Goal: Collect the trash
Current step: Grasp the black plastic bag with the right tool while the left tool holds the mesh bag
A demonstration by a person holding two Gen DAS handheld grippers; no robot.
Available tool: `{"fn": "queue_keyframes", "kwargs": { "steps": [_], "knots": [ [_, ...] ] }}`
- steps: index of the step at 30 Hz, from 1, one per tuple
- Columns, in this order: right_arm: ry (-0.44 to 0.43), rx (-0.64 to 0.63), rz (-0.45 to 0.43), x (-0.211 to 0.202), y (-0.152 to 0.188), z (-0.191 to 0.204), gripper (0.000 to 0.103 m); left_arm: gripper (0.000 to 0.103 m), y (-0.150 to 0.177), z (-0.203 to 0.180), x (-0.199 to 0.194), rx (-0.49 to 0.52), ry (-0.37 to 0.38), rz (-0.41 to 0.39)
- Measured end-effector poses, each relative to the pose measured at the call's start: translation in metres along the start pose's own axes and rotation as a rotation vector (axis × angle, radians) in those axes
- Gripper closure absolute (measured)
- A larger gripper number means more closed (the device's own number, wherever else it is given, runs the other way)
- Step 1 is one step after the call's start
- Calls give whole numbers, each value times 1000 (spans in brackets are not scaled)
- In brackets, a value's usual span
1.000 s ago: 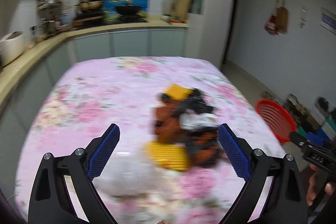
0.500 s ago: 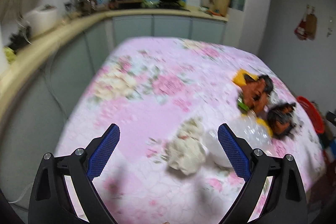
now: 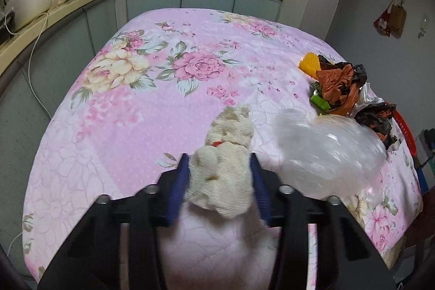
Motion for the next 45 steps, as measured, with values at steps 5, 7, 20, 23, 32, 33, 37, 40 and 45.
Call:
{"fn": "queue_keyframes", "kwargs": {
  "steps": [5,7,20,23,32,33,37,40,45],
  "knots": [
    [-8,5,10,4,3,0,7,71,-4,7,-11,3,-30,-23],
    [-7,4,11,5,3,0,7,71,-8,15,-17,-15,-52,-40],
    [-41,-57,59,40,5,12,7,71,-46,29,-73,-126,-86,-214],
    [-69,-83,73,50,7,24,7,71,-53,22,-82,-120,-81,-240],
    [-55,-161,118,85,3,41,15,71,-63,-3,-74,-85,-59,-233],
    [-51,-152,121,88,3,38,16,71,-63,-6,-72,-76,-57,-229],
    [-38,-121,123,90,-1,26,16,71,-65,-9,-64,-73,-51,-218],
    [-38,-111,98,83,-8,23,16,71,-68,-10,-59,-76,-49,-209],
    [-146,-132,27,59,-26,47,17,71,-76,-11,-54,-86,-42,-208]
  ]
}}
Point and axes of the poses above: each gripper's, at about its wrist camera, not at the fingertips, and x roughly the way its jaws point, z to its left, y to its underside, the point moved 7 cm from there along x, roughly the way its jaws point, and after that the axes turned 7 degrees about -y, right-handed, at the moved point
